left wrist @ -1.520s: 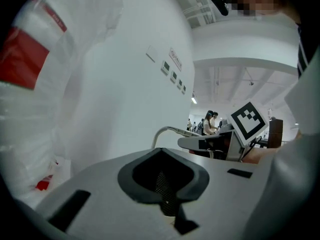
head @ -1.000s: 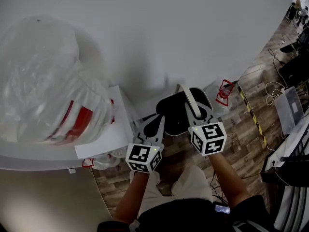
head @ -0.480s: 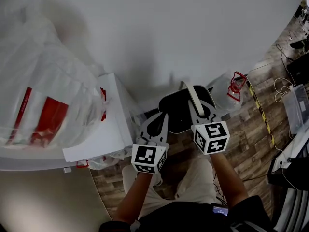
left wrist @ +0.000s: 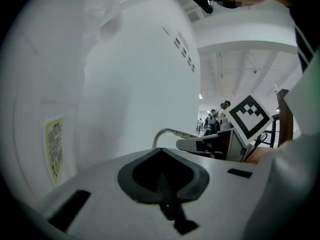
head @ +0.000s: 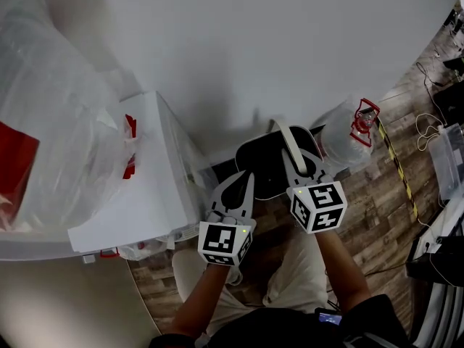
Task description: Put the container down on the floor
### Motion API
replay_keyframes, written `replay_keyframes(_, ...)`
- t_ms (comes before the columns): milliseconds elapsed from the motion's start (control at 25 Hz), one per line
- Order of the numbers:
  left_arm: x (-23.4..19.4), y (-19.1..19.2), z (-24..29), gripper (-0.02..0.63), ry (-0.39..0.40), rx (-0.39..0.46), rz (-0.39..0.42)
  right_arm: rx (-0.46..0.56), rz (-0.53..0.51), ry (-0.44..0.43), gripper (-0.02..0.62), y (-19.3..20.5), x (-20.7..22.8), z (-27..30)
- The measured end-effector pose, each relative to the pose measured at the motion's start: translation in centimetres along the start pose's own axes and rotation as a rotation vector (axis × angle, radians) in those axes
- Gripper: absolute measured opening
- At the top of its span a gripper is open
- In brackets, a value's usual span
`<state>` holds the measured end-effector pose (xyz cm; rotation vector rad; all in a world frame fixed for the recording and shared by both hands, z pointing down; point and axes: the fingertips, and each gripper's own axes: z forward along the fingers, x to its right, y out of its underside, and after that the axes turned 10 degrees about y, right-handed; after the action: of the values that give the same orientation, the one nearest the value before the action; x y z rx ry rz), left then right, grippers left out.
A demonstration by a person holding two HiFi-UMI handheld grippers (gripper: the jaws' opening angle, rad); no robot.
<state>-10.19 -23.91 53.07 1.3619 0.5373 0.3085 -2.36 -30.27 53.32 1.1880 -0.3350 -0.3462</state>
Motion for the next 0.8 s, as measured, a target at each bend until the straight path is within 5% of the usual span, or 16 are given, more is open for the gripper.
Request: replay_keyframes(800, -2.2, 10.7, 2.4, 0.017, 0.014, 0.034, 0.049, 0.033, -0.022, -0.014, 0.031, 10.4, 1.1, 4.8)
